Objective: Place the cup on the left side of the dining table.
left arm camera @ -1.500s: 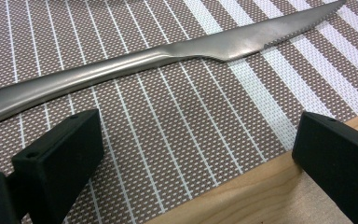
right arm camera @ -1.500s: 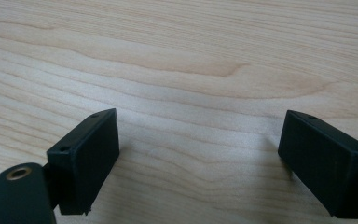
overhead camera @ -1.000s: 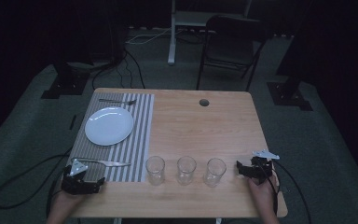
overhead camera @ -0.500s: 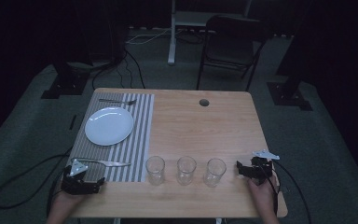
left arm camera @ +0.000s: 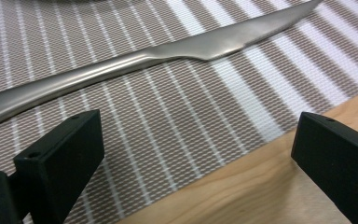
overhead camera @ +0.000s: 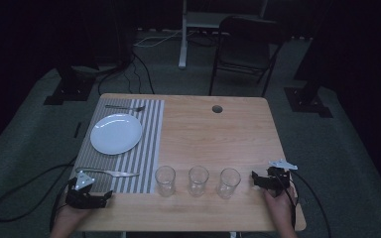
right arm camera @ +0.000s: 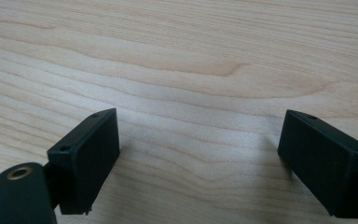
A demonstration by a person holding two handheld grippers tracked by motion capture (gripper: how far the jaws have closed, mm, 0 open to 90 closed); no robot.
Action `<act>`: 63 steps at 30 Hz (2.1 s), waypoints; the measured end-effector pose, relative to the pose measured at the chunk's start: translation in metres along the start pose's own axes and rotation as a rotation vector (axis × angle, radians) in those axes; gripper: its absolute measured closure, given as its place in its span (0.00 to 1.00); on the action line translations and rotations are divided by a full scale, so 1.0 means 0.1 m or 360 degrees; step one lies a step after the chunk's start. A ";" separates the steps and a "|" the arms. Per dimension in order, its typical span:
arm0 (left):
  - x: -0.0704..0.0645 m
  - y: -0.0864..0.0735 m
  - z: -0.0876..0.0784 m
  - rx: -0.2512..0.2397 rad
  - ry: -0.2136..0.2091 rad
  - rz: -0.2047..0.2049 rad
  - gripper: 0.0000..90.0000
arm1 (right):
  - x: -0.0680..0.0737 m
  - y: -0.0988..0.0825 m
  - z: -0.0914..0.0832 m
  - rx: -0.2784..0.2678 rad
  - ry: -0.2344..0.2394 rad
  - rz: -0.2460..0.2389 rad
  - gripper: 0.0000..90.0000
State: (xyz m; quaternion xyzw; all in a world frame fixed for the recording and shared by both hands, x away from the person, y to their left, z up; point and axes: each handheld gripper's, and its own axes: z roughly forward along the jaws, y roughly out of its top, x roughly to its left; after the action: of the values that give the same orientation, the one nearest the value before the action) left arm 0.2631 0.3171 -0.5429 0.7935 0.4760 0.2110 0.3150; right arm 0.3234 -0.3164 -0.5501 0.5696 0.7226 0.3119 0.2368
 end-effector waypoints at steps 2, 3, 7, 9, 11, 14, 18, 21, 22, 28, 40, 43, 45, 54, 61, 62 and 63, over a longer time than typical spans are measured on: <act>-0.03 0.02 -0.01 -0.0001 -0.0006 0.0017 0.03 | 0.00 0.00 0.00 0.0000 -0.0002 0.0001 0.14; -0.04 0.03 -0.02 -0.0007 -0.0028 0.0014 0.03 | 0.00 0.00 0.00 -0.0001 -0.0002 0.0001 0.14; -0.07 0.04 -0.03 -0.0029 -0.0079 0.0024 0.03 | 0.00 0.00 0.00 0.0000 -0.0002 0.0001 0.14; -0.10 0.05 -0.04 -0.0037 -0.0107 0.0029 0.03 | 0.00 0.00 0.00 -0.0001 -0.0002 0.0001 0.14; -0.12 0.08 -0.05 -0.0059 -0.0121 0.0041 0.03 | 0.00 0.00 0.00 -0.0001 -0.0002 0.0001 0.14; -0.15 0.10 -0.06 -0.0086 -0.0150 0.0049 0.03 | 0.00 0.00 0.00 0.0000 -0.0002 0.0001 0.14; -0.20 0.11 -0.06 -0.0087 -0.0162 0.0062 0.03 | 0.00 0.00 0.00 -0.0001 -0.0002 0.0001 0.14; -0.25 0.14 -0.05 -0.0090 -0.0192 0.0087 0.03 | 0.00 0.00 0.00 -0.0001 -0.0002 0.0001 0.14; -0.25 0.14 -0.05 -0.0090 -0.0192 0.0087 0.03 | 0.00 0.00 0.00 -0.0001 -0.0002 0.0001 0.14; -0.35 0.20 -0.03 -0.0105 -0.0253 0.0112 0.03 | 0.00 0.00 0.00 0.0000 -0.0002 0.0001 0.14; -0.55 0.29 0.07 -0.0096 -0.0342 0.0186 0.03 | 0.00 0.00 0.00 -0.0001 -0.0002 0.0001 0.14; -0.59 0.31 0.08 -0.0103 -0.0361 0.0196 0.03 | 0.00 0.00 0.00 -0.0001 -0.0002 0.0001 0.14; -0.61 0.32 0.08 -0.0109 -0.0362 0.0196 0.03 | 0.00 0.00 0.00 -0.0001 -0.0002 0.0001 0.14; -0.81 0.45 0.11 -0.0150 -0.0454 0.0254 0.03 | 0.00 0.00 0.00 -0.0001 -0.0002 0.0001 0.14; -0.93 0.51 0.15 -0.0150 -0.0514 0.0295 0.03 | 0.00 0.00 0.00 -0.0001 -0.0001 0.0001 0.14; -0.93 0.51 0.15 -0.0150 -0.0514 0.0295 0.03 | 0.00 0.00 0.00 -0.0001 -0.0001 0.0001 0.14; -0.99 0.53 0.16 -0.0143 -0.0524 0.0325 0.03 | 0.00 0.00 0.00 -0.0001 -0.0002 0.0001 0.14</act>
State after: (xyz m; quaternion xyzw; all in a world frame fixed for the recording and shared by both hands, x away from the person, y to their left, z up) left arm 0.2605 0.2062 -0.5205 0.8466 0.3253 0.1302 0.4007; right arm 0.3232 -0.3164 -0.5502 0.5699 0.7222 0.3118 0.2373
